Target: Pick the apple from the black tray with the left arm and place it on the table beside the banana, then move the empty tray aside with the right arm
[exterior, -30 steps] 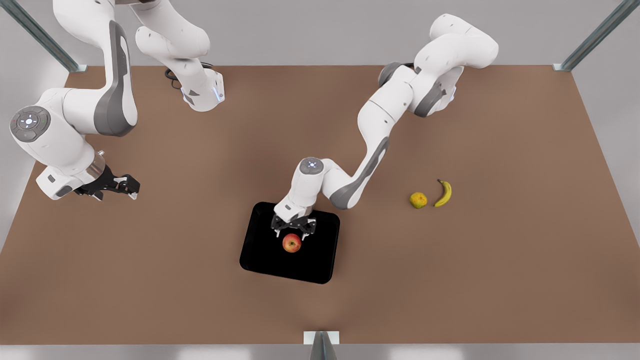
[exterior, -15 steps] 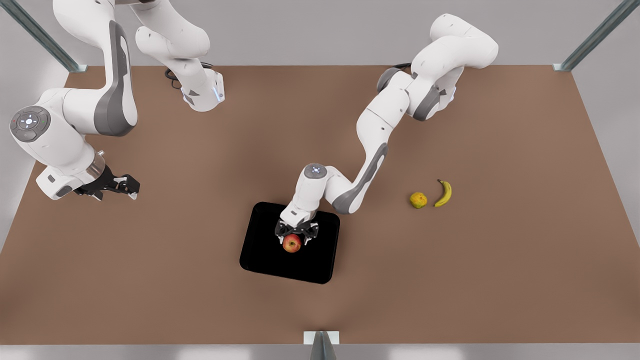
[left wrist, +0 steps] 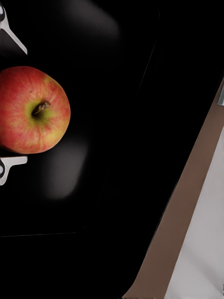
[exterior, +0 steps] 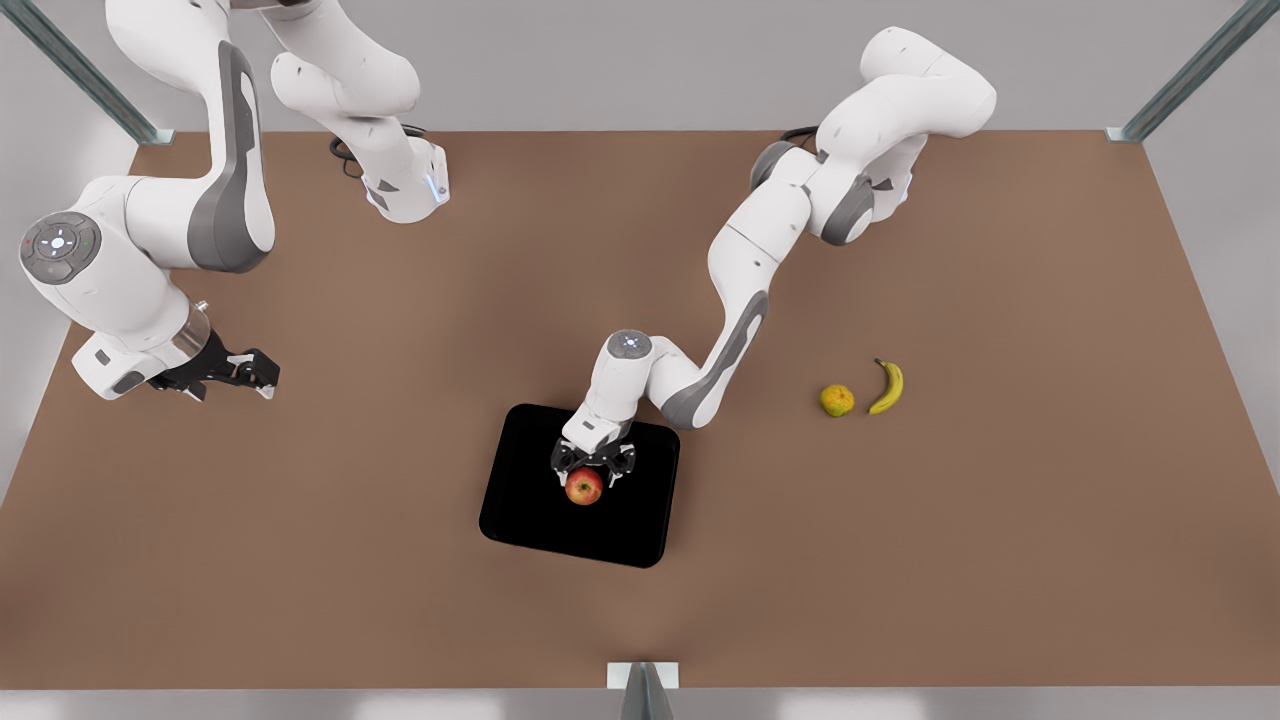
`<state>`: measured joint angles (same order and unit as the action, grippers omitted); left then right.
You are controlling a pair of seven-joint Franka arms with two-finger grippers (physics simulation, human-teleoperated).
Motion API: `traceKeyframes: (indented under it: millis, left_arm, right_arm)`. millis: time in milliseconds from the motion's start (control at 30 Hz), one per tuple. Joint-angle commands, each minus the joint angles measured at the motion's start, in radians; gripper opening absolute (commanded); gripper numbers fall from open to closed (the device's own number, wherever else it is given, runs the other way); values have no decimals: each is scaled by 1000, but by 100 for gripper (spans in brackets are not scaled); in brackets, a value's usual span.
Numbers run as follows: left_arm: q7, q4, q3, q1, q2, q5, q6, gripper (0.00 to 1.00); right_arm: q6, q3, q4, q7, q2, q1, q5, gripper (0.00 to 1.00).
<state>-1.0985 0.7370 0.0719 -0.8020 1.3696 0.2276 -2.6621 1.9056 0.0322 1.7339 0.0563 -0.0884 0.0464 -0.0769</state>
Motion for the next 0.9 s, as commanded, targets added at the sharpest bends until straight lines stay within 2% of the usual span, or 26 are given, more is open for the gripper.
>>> traceKeyframes:
  millis: [0, 133, 300, 400, 500, 600, 667, 733, 800, 867]
  left_arm:
    - [-54, -2, 0, 0, -1, -1, -18, 97]
    - [-54, -1, 0, 0, -1, -1, -18, 79]
    - [-8, 1, -3, 26, -43, -7, -1, 79]
    - [149, 2, -126, 103, -104, -21, 142, 79]
    - [193, 31, -162, 147, -185, -24, 240, 79]
    - [183, 148, -161, 170, -297, -31, 287, 79]
    - [198, 352, -162, 234, -454, -31, 284, 77]
    - [265, 432, -162, 305, -515, -50, 291, 77]
    - [400, 594, -172, 414, -633, -77, 292, 77]
    - [555, 621, -167, 512, -658, -136, 396, 77]
  right_arm:
    - [0, 0, -1, 2, 1, 1, 2, 100]
    - [0, 0, -1, 2, 1, 0, 0, 100]
    - [0, 0, -1, 2, 1, 0, 0, 100]
    - [0, 0, -1, 2, 1, 0, 2, 100]
    - [0, 3, -1, -6, 1, -83, 3, 100]
    - [1, 5, -22, -82, -1, -233, 5, 100]
    - [0, 5, -96, -207, -71, -310, 3, 100]
    - [1, 8, -100, -243, -99, -347, 2, 100]
    - [1, 8, -165, -404, -163, -375, 6, 100]
    - [13, 15, -178, -480, -220, -372, 92, 100]
